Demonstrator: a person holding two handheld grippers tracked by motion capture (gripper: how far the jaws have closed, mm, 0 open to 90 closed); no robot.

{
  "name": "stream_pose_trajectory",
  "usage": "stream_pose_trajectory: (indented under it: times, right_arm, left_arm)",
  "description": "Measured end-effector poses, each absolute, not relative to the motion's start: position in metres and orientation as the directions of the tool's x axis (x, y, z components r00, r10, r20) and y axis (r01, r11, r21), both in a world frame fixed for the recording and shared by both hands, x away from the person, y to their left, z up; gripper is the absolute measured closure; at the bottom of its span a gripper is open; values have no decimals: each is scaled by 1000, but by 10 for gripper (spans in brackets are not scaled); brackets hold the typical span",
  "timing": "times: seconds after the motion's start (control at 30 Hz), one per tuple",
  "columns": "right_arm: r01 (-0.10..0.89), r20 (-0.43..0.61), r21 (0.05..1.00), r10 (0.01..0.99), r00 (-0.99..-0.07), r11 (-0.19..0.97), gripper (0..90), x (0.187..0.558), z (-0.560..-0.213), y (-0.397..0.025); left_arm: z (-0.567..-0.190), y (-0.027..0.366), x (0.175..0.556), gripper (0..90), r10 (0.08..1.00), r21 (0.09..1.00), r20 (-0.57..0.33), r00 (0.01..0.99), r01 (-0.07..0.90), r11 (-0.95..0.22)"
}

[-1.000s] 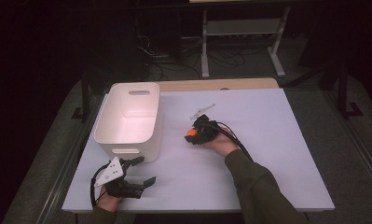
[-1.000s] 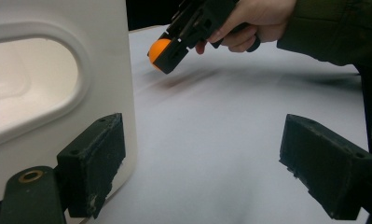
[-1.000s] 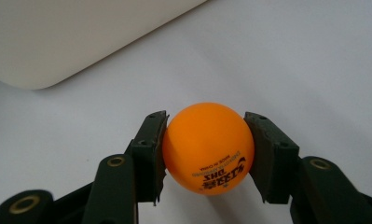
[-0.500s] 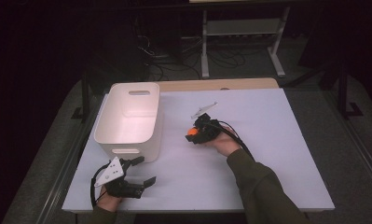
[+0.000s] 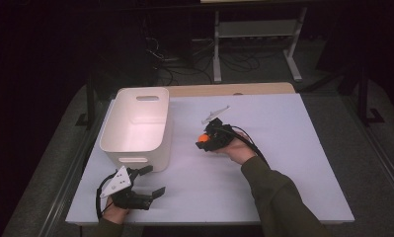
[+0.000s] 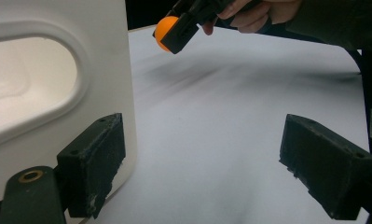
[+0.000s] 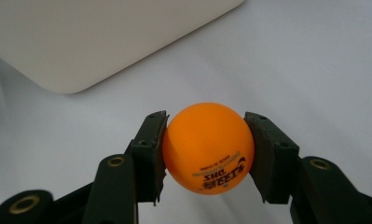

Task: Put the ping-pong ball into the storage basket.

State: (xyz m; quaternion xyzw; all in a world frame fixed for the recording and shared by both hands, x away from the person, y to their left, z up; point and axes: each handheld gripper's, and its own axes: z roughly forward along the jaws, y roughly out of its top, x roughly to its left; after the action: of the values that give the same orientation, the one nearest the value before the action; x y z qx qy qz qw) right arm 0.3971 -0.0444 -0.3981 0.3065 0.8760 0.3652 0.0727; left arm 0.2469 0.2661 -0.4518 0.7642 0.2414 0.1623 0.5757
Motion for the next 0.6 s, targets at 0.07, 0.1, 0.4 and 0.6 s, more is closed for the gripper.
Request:
stream_pose_trajectory:
  times: [0.07,0.1,0.4,0.6]
  right_arm:
    - [482,96,685,589,-802,545,498,397,-396,-45]
    - [481,95,686,588,-803,546,498,397,-395,-45]
    - [481,104,688,583,-806,543,498,396,-385,-46]
    - [470,99,695,575,-812,544,498,395,-377,-46]
  left_arm:
    - [-452,266,247,140,556,958,-29,831,182,-222]
    - [-452,266,247,140,556,958,-29,831,182,-222]
    - [-452,266,247,140,556,958,-31,831,183,-221]
    - [-452,266,247,140,556,958,-32,831,184,-220]
